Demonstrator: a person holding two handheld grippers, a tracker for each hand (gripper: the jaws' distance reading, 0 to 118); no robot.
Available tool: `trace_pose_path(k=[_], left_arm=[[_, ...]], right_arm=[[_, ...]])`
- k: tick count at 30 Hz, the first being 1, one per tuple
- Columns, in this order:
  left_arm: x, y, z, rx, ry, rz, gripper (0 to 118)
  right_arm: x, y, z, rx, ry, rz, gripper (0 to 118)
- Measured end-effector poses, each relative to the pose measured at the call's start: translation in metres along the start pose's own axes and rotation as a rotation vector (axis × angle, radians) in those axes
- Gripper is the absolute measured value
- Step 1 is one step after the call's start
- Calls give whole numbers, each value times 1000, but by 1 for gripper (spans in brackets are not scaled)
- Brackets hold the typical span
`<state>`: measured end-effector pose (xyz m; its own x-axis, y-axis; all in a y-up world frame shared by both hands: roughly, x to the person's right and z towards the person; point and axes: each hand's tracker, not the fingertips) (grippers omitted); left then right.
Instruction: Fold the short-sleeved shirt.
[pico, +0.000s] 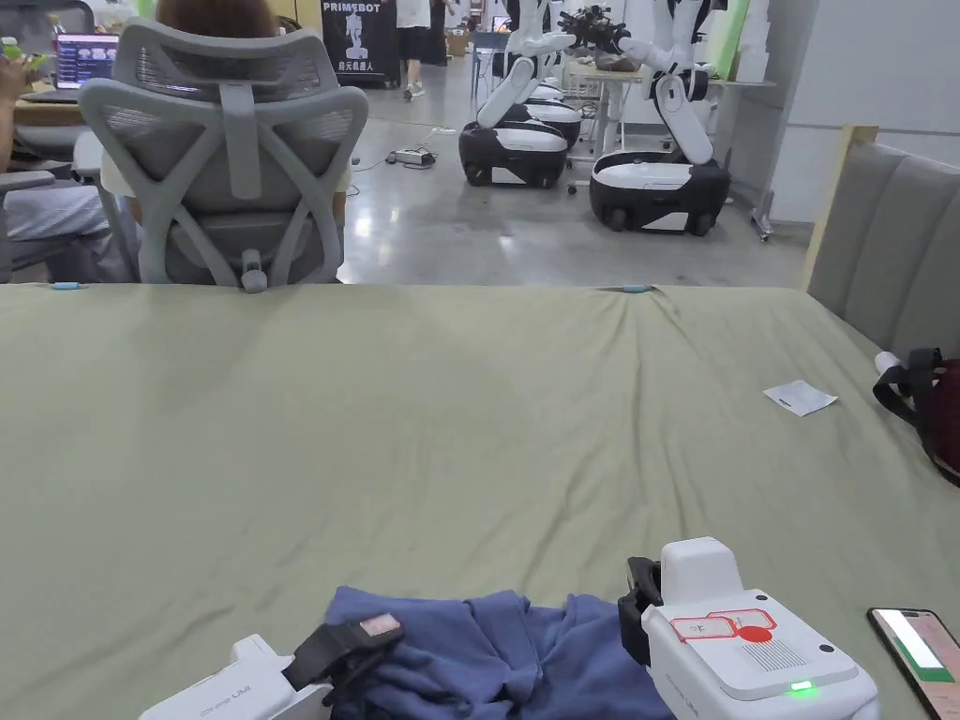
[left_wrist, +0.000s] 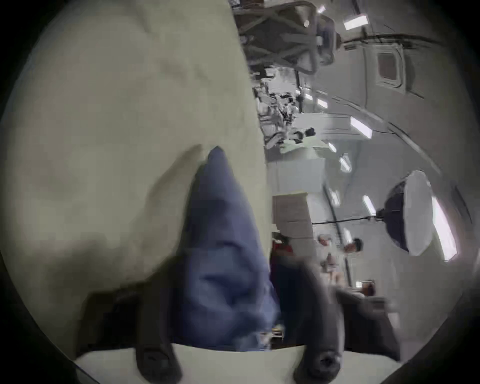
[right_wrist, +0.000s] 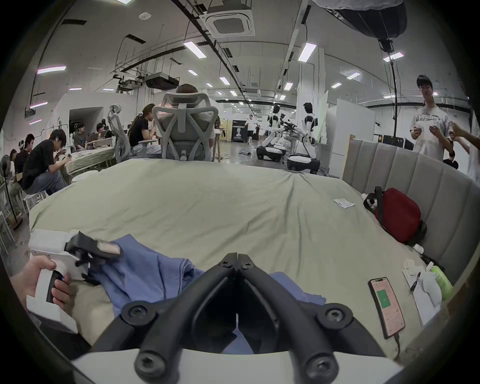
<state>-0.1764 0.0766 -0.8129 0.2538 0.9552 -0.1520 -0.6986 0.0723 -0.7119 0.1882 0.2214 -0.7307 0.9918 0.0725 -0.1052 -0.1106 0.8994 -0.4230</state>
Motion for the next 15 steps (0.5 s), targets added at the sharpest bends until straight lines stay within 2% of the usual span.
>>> trace_pose_path(k=[2,4,8,12,15], left_arm=[[7,-1,-3,43,135,-87,15],[16,1,7,81,76,-131,12],[40,24,52,278,152,-271,10],[53,56,95,370,302,-455,10],[80,51,104,392,420,-669,10]], right_arm=[[4,-1,0,-4,-8,-3,0],[6,-1,1,-5,-13,-4,0],[8,0,0,-8,-17,-8,0],[4,0,1,-3,-8,-9,0],[0,-1,1,-2,1,-5,0]])
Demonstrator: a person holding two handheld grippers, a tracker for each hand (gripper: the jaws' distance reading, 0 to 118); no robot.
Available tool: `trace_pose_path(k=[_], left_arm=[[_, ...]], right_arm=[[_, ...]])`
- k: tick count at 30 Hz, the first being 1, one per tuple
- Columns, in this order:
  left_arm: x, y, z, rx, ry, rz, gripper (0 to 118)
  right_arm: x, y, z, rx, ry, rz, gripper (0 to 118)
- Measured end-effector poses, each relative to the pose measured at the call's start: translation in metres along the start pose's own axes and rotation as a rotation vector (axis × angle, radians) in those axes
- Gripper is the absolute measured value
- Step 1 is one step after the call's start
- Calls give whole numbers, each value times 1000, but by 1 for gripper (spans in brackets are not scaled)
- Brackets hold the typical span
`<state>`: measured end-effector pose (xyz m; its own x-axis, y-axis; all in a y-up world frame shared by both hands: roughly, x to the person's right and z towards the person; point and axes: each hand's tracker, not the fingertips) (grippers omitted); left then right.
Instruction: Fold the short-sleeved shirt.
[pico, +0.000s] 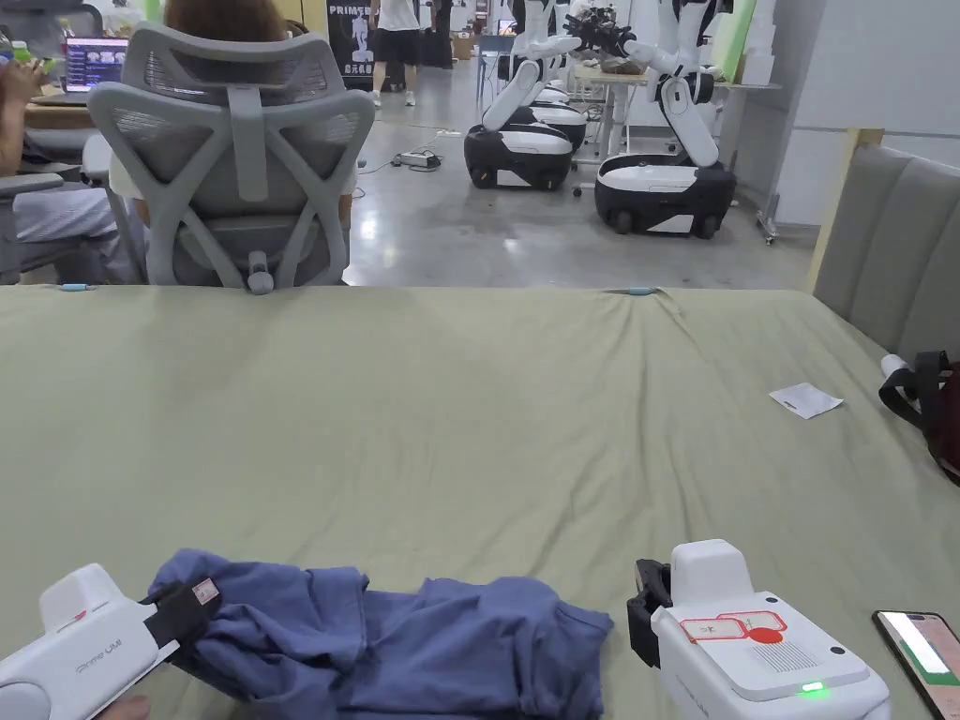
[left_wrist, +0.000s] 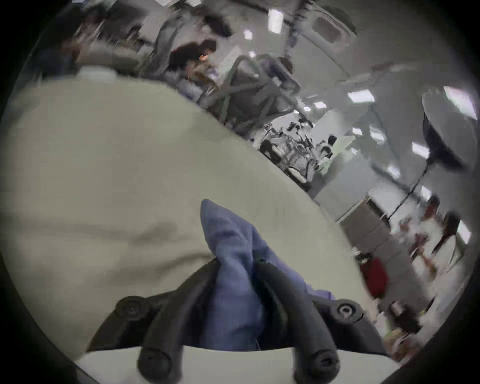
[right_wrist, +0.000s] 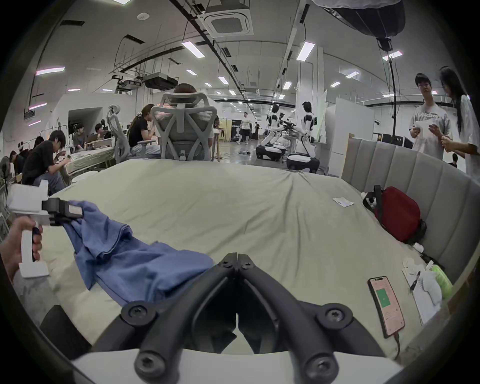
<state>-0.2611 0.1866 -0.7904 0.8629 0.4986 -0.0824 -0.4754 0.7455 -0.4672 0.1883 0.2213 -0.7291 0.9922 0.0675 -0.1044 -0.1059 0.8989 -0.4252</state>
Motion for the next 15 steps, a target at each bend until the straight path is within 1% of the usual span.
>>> trace_pose_path(k=[2,4,8,11,13,14,15], left_arm=[[37,0,6,4,-33,-168,10],[90,-13,7,13,-46,-393,10],[187,-67,-7,-41,-125,-748,10],[235,-125,-24,-106,-156,-968,10],[247,-159,-37,-181,-156,-1085,9],[250,-173,-45,-218,-143,-1116,9],[249,-180,-50,-225,-127,-1114,9]], right_arm=[[-1,-1,1,0,2,3,0],[0,-1,2,-2,1,3,0],[7,-4,9,0,-15,-2,0],[16,-8,12,-4,-33,-9,0],[21,-10,14,-8,-44,-11,0],[23,-10,14,-11,-49,-9,0],[24,-11,15,-12,-50,-11,0]])
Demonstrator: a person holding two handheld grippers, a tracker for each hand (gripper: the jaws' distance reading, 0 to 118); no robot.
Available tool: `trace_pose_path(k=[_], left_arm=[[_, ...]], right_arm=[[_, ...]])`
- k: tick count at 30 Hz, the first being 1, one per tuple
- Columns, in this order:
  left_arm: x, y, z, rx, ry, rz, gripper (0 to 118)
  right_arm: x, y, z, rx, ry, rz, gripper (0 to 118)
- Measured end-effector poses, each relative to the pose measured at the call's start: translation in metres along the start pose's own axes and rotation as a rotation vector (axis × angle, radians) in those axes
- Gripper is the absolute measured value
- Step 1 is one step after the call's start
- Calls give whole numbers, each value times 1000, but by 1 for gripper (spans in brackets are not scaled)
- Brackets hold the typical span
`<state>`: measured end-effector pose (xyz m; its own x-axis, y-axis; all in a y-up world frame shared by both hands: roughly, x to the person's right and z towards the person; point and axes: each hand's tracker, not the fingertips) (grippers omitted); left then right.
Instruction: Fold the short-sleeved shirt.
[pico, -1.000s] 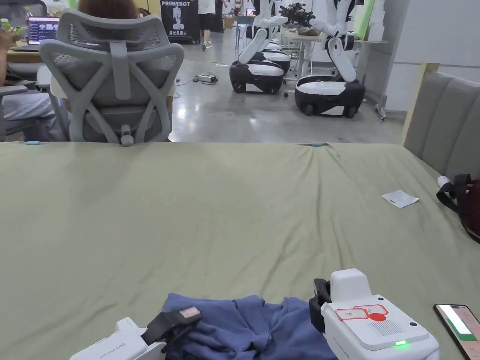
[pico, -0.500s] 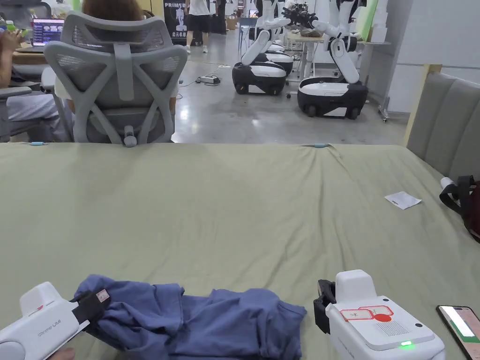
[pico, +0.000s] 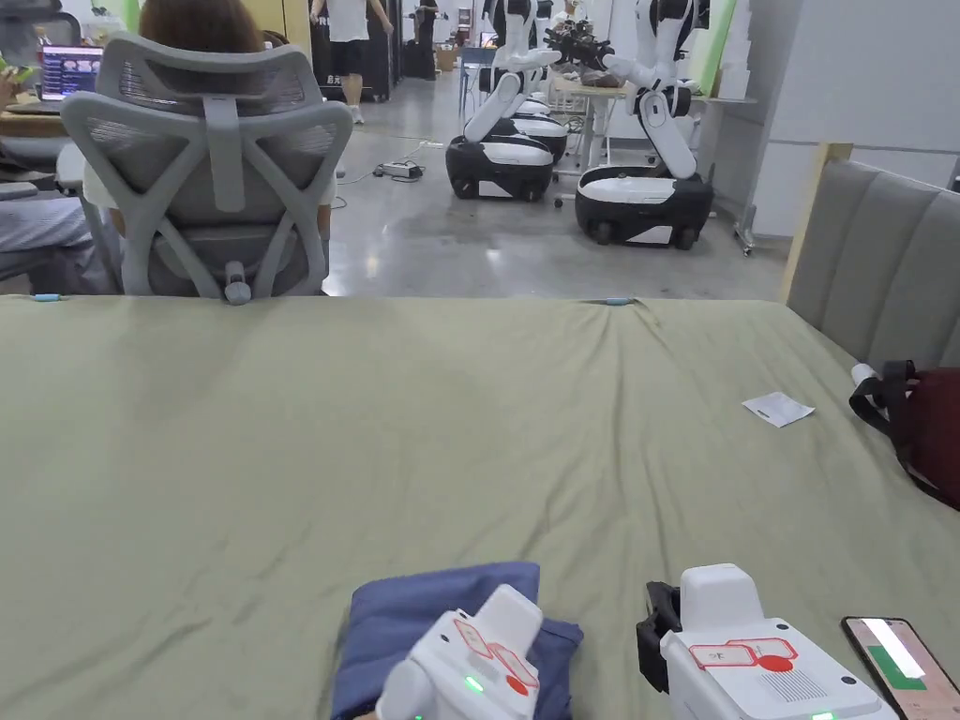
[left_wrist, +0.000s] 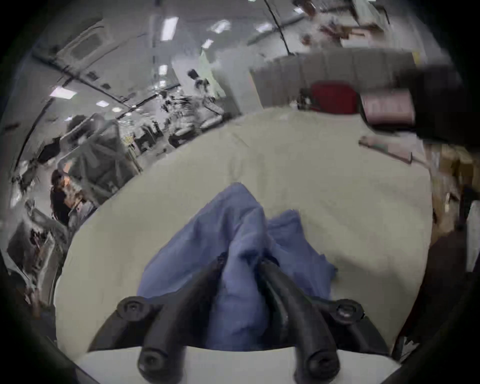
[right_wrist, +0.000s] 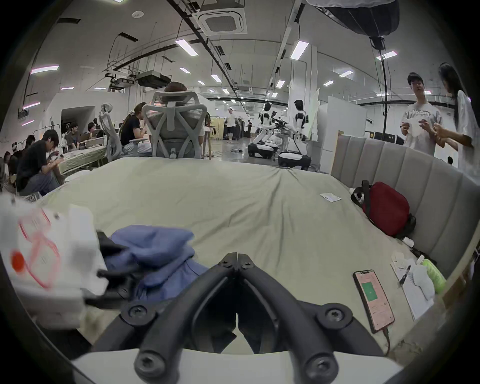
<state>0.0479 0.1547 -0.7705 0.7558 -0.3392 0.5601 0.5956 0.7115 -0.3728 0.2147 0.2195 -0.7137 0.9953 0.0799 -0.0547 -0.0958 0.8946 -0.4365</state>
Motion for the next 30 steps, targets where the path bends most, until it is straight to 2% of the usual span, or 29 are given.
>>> trace_pose_path(k=[1,2,4,5,6,8,11,12,13,14,15,16,17,19,21,25,28,30], left_arm=[[1,-2,-4,8,21,13,12],[-5,-3,-3,18,20,27,22],[-24,0,10,76,-41,140,80],[-39,3,23,114,-111,257,96],[-54,6,34,150,-168,367,101],[-87,3,55,261,-239,595,101],[-117,-10,56,246,-234,787,101],[-125,-17,52,213,-249,838,97],[-128,-24,43,173,-296,878,83],[-126,-29,36,139,-339,913,56],[-123,-33,30,106,-355,926,8],[-113,-34,26,80,-357,894,0],[-104,-34,22,57,-390,862,0],[-78,-31,11,37,-553,844,0],[-56,-27,3,34,-608,831,0],[-21,-27,-24,-67,-508,734,0],[-32,-28,-8,-2,-543,789,0],[-53,-28,12,56,-494,776,0]], right_arm=[[2,0,0,0,0,-5,0],[3,0,1,-1,-1,-7,0],[3,1,0,-1,0,-6,0],[3,1,0,-2,3,-4,0],[2,2,0,-3,8,-3,0],[-1,4,-2,-4,22,-9,0],[-7,6,-5,-9,44,-15,0],[-10,6,-5,-11,52,-13,0],[-13,6,-6,-15,61,-8,0],[-16,6,-7,-22,68,-4,0],[-18,6,-9,-29,76,-1,0],[-20,6,-11,-36,82,0,0],[-21,5,-12,-39,84,-1,0],[-22,4,-14,-50,86,-4,0],[-21,3,-14,-59,86,-8,0],[-18,-1,-12,-76,83,-26,0],[-20,0,-16,-84,95,-36,0],[-27,2,-22,-86,129,-49,0]])
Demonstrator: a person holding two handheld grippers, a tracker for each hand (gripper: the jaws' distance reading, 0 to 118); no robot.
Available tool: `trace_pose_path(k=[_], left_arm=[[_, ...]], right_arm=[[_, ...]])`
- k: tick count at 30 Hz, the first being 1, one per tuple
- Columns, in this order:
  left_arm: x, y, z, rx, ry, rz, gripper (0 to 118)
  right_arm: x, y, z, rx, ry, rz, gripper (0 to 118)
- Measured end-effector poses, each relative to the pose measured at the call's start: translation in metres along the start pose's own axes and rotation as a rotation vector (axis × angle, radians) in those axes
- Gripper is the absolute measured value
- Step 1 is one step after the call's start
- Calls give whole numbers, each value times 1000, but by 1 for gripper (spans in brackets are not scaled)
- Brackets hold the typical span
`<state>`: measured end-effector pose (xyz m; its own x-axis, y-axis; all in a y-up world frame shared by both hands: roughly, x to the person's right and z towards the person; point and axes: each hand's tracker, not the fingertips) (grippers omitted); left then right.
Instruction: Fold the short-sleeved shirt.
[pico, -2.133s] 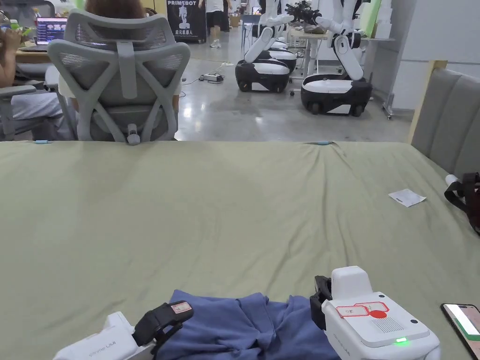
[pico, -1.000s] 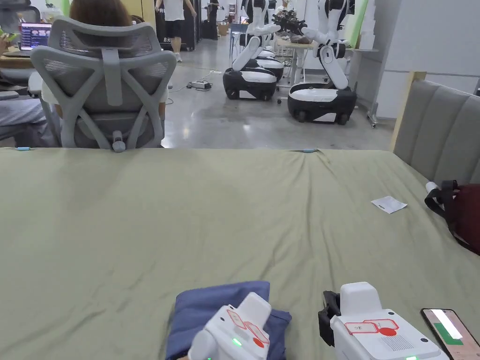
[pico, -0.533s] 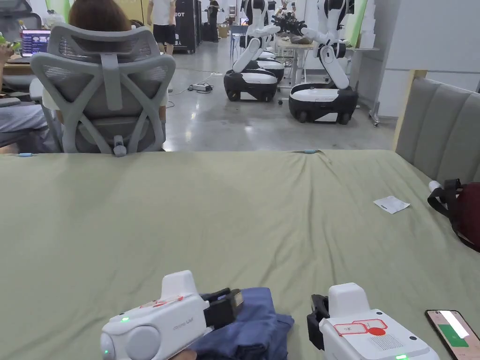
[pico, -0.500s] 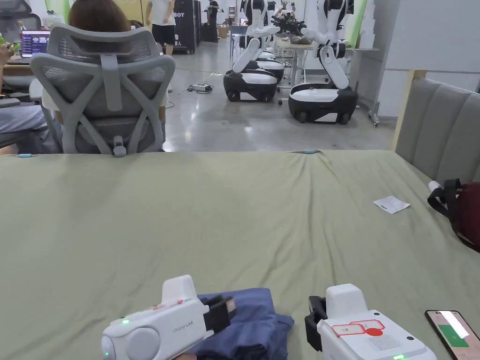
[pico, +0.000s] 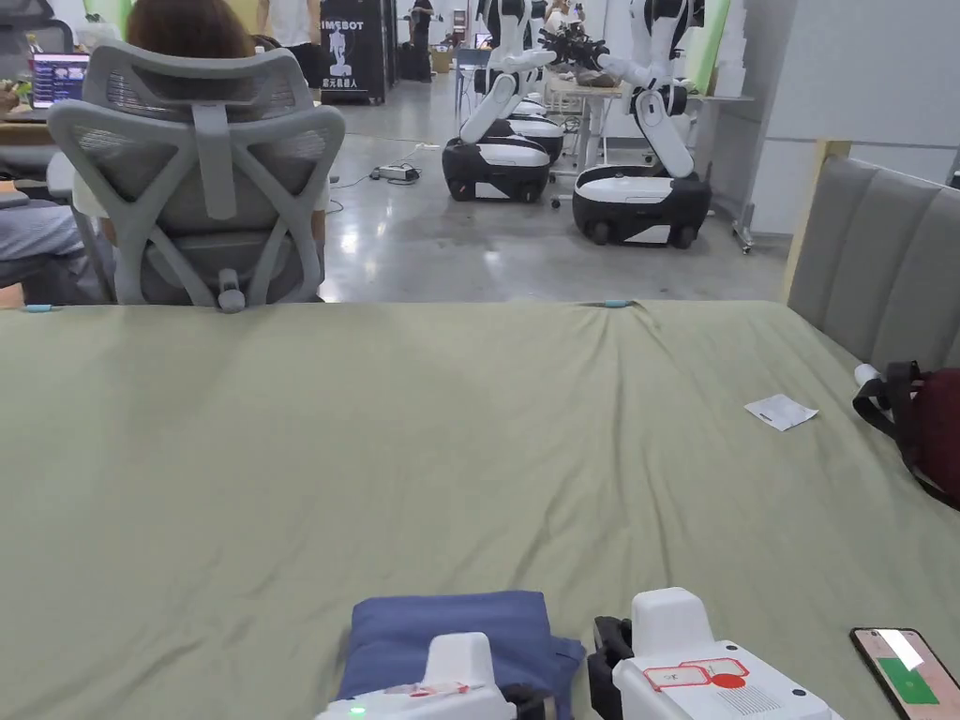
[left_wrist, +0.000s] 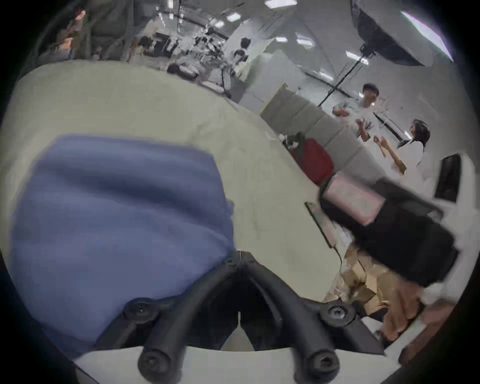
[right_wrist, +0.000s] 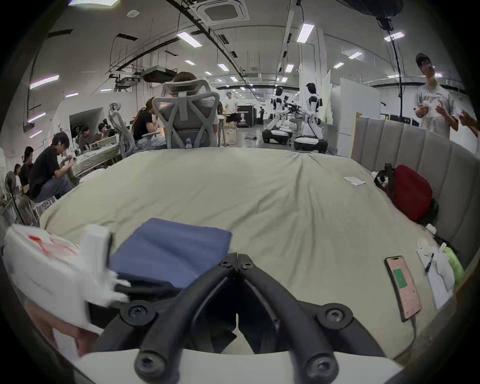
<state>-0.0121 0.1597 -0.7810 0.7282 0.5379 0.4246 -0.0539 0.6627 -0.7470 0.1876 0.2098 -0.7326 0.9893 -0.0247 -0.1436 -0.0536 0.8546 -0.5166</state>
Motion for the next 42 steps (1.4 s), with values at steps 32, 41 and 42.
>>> trace_pose_path(k=[32,41,42], left_arm=[[-145,30,47,91,-33,468,36],[-247,64,207,109,242,341,36],[-261,67,224,106,268,341,36]], right_arm=[[-48,-13,-64,-148,67,46,0],[-158,31,-65,-42,173,134,0],[-171,34,-66,-36,185,139,0]])
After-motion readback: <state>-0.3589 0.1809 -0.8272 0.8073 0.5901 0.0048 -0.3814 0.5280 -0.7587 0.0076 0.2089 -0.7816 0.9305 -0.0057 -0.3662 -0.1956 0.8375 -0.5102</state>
